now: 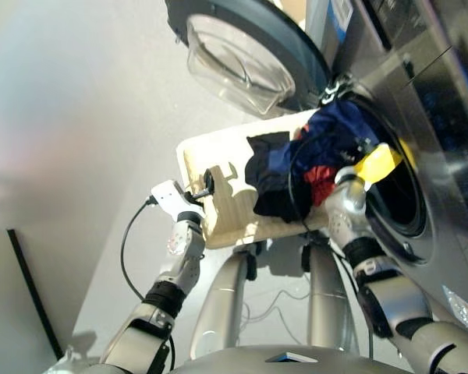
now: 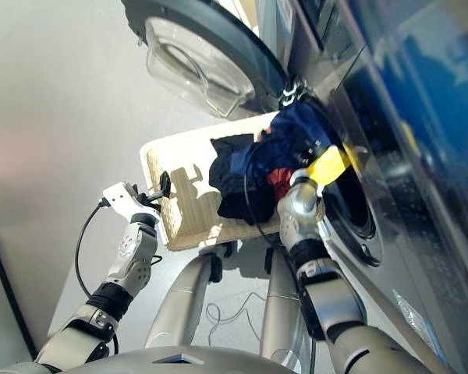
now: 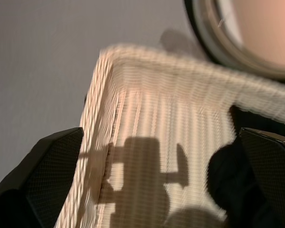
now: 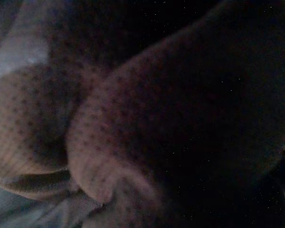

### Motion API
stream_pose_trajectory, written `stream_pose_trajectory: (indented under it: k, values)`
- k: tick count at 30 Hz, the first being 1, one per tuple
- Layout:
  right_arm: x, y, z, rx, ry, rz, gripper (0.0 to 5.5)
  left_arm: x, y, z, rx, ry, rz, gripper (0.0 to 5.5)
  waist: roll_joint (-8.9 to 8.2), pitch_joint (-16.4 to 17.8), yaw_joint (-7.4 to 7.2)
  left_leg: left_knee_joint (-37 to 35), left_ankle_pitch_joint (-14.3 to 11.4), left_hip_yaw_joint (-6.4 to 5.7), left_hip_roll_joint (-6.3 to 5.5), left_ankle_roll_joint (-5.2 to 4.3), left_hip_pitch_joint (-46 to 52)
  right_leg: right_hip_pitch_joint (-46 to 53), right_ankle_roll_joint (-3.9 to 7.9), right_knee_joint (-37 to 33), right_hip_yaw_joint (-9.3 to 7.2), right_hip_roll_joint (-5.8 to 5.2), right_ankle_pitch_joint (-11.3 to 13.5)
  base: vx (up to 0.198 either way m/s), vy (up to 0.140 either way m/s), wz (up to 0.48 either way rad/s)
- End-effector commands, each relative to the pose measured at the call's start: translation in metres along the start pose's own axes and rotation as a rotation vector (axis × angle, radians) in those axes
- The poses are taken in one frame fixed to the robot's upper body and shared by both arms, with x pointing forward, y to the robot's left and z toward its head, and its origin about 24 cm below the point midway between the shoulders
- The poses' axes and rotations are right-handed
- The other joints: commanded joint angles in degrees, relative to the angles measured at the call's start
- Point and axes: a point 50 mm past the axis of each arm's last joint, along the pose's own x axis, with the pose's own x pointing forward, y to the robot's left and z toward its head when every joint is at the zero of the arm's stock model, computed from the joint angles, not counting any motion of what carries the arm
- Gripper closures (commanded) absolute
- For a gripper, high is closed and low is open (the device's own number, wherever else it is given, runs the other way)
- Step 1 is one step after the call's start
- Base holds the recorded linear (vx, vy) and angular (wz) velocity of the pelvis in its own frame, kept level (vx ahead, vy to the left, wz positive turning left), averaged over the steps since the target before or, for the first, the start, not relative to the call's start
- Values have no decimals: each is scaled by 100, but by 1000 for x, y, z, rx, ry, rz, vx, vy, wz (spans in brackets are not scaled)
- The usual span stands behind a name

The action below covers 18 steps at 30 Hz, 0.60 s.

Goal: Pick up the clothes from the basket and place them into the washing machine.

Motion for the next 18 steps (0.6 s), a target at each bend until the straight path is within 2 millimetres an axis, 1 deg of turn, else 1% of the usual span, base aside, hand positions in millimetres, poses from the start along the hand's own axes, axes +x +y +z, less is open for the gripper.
stream_pose_trajectory:
  k: [1,4,5,7,9,10,12,14,15,16,17,18]
  values:
    - [17,17,45,81,-169,25,550,9,0,29,70,-132,-35,0,81,-2,26,523,-243,-81,-74,196,-626,-92,197,208,-78,119,-325,0,0,0]
    - [26,21,64,126,-217,-3,550,13,-3,34,66,-154,-42,0,129,35,49,736,-308,-95,-49,189,-860,-354,180,478,-79,132,-416,0,0,0]
    - [30,21,72,169,-232,-27,550,13,-3,35,64,-157,-40,0,146,32,59,787,-326,-101,-52,184,-915,-411,176,540,-77,139,-439,0,0,0]
    - [40,20,94,250,-274,-80,550,13,-1,35,73,-152,-39,0,190,12,86,826,-359,-102,-50,179,-985,-535,174,621,-66,165,-479,0,0,0]
    - [47,17,113,303,-320,-117,550,12,1,33,78,-141,-37,0,236,-10,120,875,-389,-71,-28,170,-1044,-633,172,700,-39,190,-523,0,0,0]
    - [50,15,126,334,-357,-134,550,12,3,32,83,-135,-36,0,258,-26,139,875,-406,-70,-21,163,-1045,-661,170,725,-20,196,-547,0,0,0]
    - [56,4,159,406,-455,-181,550,11,6,30,88,-125,-33,0,313,-52,165,921,-435,-56,-38,156,-1080,-749,176,798,12,217,-573,0,0,0]
    - [58,-9,200,466,-589,-222,550,10,9,30,93,-122,-33,0,362,-68,206,951,-455,-36,-37,151,-1129,-869,185,901,36,247,-616,0,0,0]
    - [57,-17,222,512,-665,-244,550,10,12,29,101,-116,-25,0,372,-84,189,968,-467,-39,-40,155,-1145,-920,189,938,48,265,-629,0,0,0]
    - [57,-22,232,513,-696,-269,550,10,12,29,105,-113,-24,0,377,-91,206,1003,-477,-42,-48,156,-1171,-963,191,972,60,268,-638,0,0,0]
    - [50,-22,254,547,-782,-267,550,10,16,29,109,-112,-8,0,376,-106,193,1011,-491,-45,-43,157,-1201,-1025,190,1002,73,288,-653,0,0,0]
    - [47,-29,264,552,-825,-281,550,10,18,29,109,-112,4,0,378,-108,157,1022,-504,-44,-45,159,-1216,-1045,189,1019,81,303,-655,0,0,0]
